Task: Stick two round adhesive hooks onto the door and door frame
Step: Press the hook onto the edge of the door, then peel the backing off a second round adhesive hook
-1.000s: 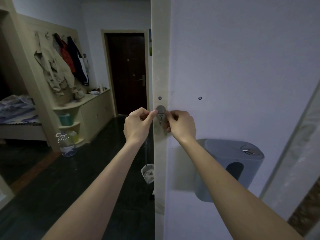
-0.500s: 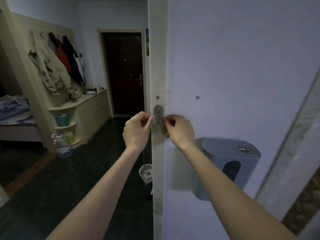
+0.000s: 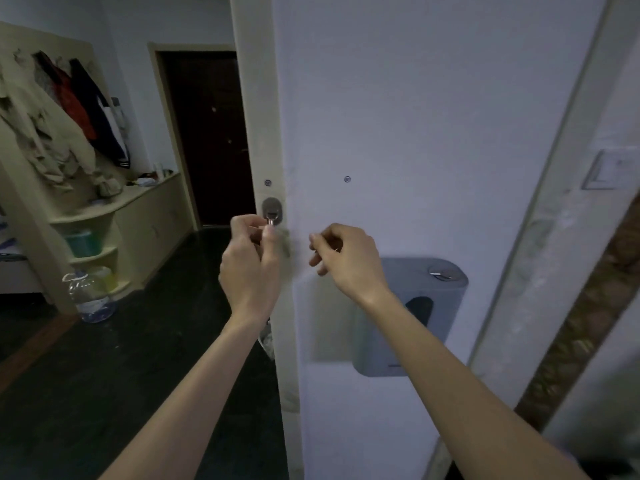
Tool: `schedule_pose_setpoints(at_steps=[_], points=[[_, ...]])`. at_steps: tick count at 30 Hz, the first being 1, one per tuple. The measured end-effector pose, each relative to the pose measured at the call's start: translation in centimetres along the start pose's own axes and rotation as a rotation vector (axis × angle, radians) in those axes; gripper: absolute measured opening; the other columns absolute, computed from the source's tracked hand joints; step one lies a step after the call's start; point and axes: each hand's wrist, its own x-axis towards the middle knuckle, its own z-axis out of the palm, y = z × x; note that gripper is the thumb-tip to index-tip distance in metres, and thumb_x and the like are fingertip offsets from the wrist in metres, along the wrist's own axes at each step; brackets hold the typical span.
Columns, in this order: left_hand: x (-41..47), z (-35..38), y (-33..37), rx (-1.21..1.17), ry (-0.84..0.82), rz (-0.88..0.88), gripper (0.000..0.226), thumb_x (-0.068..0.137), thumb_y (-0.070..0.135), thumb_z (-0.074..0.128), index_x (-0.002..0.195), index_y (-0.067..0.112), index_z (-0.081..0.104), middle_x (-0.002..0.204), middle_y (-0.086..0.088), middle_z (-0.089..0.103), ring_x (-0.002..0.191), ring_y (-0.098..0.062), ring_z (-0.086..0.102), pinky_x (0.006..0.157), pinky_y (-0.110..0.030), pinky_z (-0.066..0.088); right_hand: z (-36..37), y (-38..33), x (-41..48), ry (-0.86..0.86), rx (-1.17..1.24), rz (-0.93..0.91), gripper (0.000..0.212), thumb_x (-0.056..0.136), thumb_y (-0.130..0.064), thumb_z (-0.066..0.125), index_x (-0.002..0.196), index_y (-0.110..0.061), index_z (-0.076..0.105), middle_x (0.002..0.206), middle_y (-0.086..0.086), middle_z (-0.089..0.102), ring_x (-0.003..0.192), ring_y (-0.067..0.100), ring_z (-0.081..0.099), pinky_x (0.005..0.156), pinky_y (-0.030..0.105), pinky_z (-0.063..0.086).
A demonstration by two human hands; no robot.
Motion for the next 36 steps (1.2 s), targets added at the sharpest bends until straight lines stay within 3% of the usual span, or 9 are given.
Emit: schedule_pose_setpoints(at_steps=[3, 5, 8, 13, 18, 22, 26, 30, 36], points=[[-0.7, 0.7, 1.6, 0.037, 0.089, -0.034, 0.028, 0.106, 0.029, 0.062, 0.128, 0.013, 0.053, 0.094, 0.009, 0.06, 0.078, -0.002, 0.061, 0.068, -0.017, 0.045, -3.4, 1.3, -0.7, 0.048, 0.027, 0.004, 0.026, 0.103, -0.035, 0.06, 0.087, -0.018, 0.073, 0.071, -0.008, 0.078, 0.056, 0.007, 0.072, 0.067, 0.026, 0.058], [-0.8, 1.1, 2.4, 0.03, 0.073, -0.056, 0.029, 0.105, 0.027, 0.062, 0.128, 0.012, 0.054, 0.101, 0.004, 0.062, 0.083, -0.01, 0.063, 0.074, -0.022, 0.05, -5.5, 2.0, -0.9, 0.08, 0.024, -0.001, 0.027, 0.103, -0.033, 0.061, 0.086, -0.017, 0.073, 0.07, -0.008, 0.078, 0.054, 0.006, 0.071, 0.064, 0.021, 0.056], [-1.8, 2.3, 4.1, -0.003, -0.012, -0.03, 0.021, 0.106, 0.023, 0.062, 0.124, 0.013, 0.059, 0.1, 0.004, 0.064, 0.085, -0.009, 0.065, 0.08, -0.029, 0.056, -8.8, 3.6, -1.4, 0.13, -0.009, 0.004, 0.026, 0.104, -0.033, 0.061, 0.089, -0.017, 0.074, 0.073, -0.008, 0.079, 0.055, 0.007, 0.072, 0.064, 0.021, 0.058], [-4.6, 5.9, 6.7, -0.017, -0.23, 0.058, 0.01, 0.105, 0.015, 0.059, 0.114, 0.019, 0.062, 0.091, 0.005, 0.072, 0.075, -0.017, 0.07, 0.074, -0.046, 0.062, -13.7, 6.9, -1.4, 0.201, -0.171, 0.123, 0.02, 0.098, -0.043, 0.065, 0.094, -0.024, 0.071, 0.075, -0.016, 0.074, 0.065, 0.008, 0.071, 0.071, 0.032, 0.059], [-6.0, 8.8, 8.3, 0.019, -0.295, -0.012, 0.021, 0.103, 0.011, 0.052, 0.107, 0.028, 0.063, 0.086, 0.012, 0.074, 0.071, -0.022, 0.069, 0.073, -0.05, 0.06, -16.1, 9.5, -0.7, 0.056, -0.335, 0.258, 0.028, 0.095, -0.053, 0.065, 0.103, -0.027, 0.07, 0.096, -0.005, 0.072, 0.09, 0.022, 0.069, 0.078, 0.035, 0.053], [-6.6, 10.0, 8.8, 0.059, -0.318, -0.047, 0.029, 0.104, 0.007, 0.045, 0.107, 0.03, 0.062, 0.088, 0.016, 0.074, 0.078, -0.019, 0.069, 0.076, -0.048, 0.059, -15.9, 10.5, -0.3, -0.046, -0.365, 0.263, 0.04, 0.092, -0.061, 0.066, 0.106, -0.024, 0.073, 0.096, -0.001, 0.075, 0.087, 0.023, 0.07, 0.072, 0.034, 0.051], [-7.1, 10.8, 9.2, 0.098, -0.302, -0.039, 0.034, 0.1, 0.006, 0.045, 0.104, 0.036, 0.06, 0.091, 0.019, 0.072, 0.075, -0.013, 0.064, 0.075, -0.043, 0.057, -15.2, 10.8, 0.4, -0.092, -0.364, 0.26, 0.04, 0.088, -0.064, 0.066, 0.1, -0.027, 0.074, 0.093, -0.002, 0.078, 0.085, 0.021, 0.072, 0.072, 0.034, 0.055], [-7.5, 11.0, 9.8, 0.138, -0.325, -0.009, 0.023, 0.104, 0.014, 0.052, 0.106, 0.034, 0.064, 0.094, 0.02, 0.068, 0.071, -0.001, 0.059, 0.072, -0.035, 0.054, -14.8, 10.6, 0.8, -0.158, -0.365, 0.219, 0.025, 0.09, -0.054, 0.071, 0.094, -0.029, 0.071, 0.09, -0.002, 0.076, 0.083, 0.02, 0.071, 0.062, 0.028, 0.045], [-8.0, 11.2, 10.6, 0.169, -0.343, 0.028, 0.016, 0.101, 0.019, 0.059, 0.104, 0.033, 0.067, 0.102, 0.017, 0.068, 0.078, -0.002, 0.061, 0.074, -0.037, 0.058, -15.2, 10.8, 1.1, -0.196, -0.312, 0.159, 0.01, 0.094, -0.033, 0.071, 0.086, -0.026, 0.069, 0.085, -0.003, 0.079, 0.081, 0.019, 0.072, 0.064, 0.029, 0.052]])
